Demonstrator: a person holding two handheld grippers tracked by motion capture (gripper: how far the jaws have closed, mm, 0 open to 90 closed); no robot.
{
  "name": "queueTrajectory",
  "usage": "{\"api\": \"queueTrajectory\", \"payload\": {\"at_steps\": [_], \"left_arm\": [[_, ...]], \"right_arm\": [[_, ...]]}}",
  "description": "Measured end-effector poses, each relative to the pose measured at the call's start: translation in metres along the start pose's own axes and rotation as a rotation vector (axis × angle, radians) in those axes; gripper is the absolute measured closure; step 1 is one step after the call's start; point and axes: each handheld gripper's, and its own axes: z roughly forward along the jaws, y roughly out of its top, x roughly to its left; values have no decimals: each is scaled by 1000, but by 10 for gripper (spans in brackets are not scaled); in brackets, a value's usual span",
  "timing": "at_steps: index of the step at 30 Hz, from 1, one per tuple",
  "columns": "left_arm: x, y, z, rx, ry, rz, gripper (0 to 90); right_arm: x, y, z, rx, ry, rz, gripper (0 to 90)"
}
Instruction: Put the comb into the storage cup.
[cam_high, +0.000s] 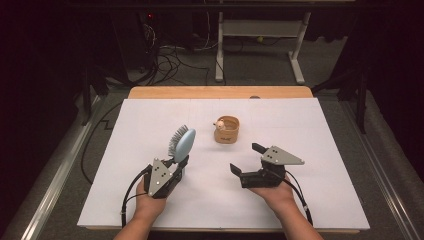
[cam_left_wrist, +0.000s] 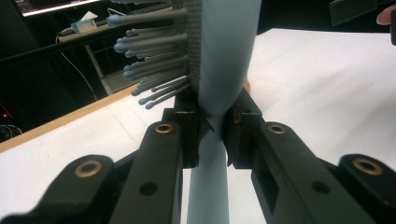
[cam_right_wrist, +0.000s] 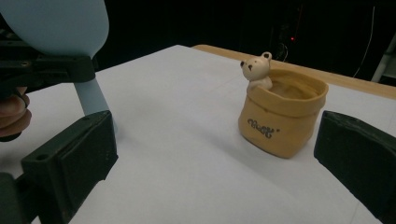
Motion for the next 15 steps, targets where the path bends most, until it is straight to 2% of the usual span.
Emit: {"api": "queueTrajectory", "payload": {"at_steps": [15], "left_arm": [[-13, -7, 13, 1, -11, 11, 777]], "right_arm": [[17, 24, 13, -32, 42, -21, 0]]}}
